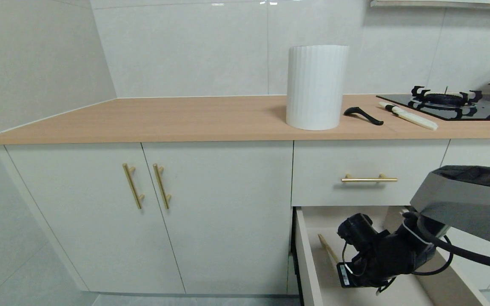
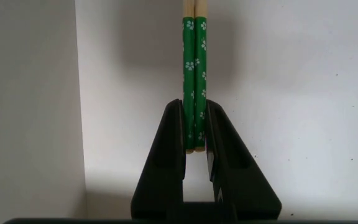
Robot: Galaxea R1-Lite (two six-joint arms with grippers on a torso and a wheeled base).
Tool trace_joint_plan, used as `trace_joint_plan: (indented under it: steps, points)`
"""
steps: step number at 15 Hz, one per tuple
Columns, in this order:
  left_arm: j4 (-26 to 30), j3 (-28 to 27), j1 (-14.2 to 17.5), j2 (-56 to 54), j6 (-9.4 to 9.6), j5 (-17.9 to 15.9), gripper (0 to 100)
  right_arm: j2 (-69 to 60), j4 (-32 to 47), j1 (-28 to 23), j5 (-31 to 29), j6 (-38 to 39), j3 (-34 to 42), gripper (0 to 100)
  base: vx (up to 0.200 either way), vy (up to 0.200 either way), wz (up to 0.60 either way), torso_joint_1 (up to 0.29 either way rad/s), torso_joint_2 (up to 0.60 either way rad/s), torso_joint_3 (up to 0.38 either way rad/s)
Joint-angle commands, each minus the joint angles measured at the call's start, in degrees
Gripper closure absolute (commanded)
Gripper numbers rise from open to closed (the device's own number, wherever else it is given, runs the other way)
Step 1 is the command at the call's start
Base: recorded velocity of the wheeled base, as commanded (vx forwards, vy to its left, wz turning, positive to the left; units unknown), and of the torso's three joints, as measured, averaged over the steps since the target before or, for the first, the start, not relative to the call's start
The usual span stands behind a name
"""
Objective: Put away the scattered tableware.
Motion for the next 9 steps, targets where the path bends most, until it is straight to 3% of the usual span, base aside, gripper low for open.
trace_joint_plan:
  steps: [1,6,7,9]
  points:
    - [0.0,0.0,0.0,0.1,0.0,0.0,0,0.2,-0.1,0.1,0.0,0.0,-0.1,100,0.0,0.0,0.0,0.0,0.0,0.0]
    - [0.0,0.0,0.0,0.1,0.0,0.0,0,0.3,-0.1,0.1,0.0,0.4,-0.1,100,0.0,0.0,0.0,0.0,0.0,0.0]
    - [0.0,0.0,0.0,0.1,0.0,0.0,0,0.3,-0.1,0.1,0.0,0.4,-0.1,0,0.0,0.0,0.0,0.0,0.0,0.0]
    - [0.0,0.0,0.0,0.1,0.0,0.0,0,0.3,-0.1,0.1,0.0,0.5,-0.1,0,0.0,0.0,0.0,0.0,0.0,0.0]
